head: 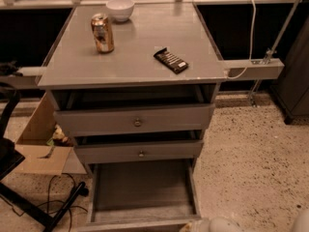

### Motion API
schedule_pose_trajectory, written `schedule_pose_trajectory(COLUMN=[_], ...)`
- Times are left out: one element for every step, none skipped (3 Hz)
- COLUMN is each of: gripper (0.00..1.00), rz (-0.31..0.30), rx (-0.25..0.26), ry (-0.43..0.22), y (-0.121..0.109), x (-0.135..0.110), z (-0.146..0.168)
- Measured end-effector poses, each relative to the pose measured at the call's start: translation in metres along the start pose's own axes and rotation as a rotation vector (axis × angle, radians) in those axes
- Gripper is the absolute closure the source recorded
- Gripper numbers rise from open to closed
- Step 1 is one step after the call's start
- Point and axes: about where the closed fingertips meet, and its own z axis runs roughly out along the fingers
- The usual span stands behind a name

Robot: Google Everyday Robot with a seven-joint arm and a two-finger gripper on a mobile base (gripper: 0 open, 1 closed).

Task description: Close bottom drawer

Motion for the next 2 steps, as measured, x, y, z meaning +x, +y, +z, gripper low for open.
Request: schedule_pose_trajectory(gripper=[1.0,1.0], rz=[-0.029,-0.028], rx=[-0.009,-0.008], ry=[-0.035,-0.041], y=[-0.0144,-0.0158], x=[-0.0237,-0.0237], z=[-0.0012,0.0008])
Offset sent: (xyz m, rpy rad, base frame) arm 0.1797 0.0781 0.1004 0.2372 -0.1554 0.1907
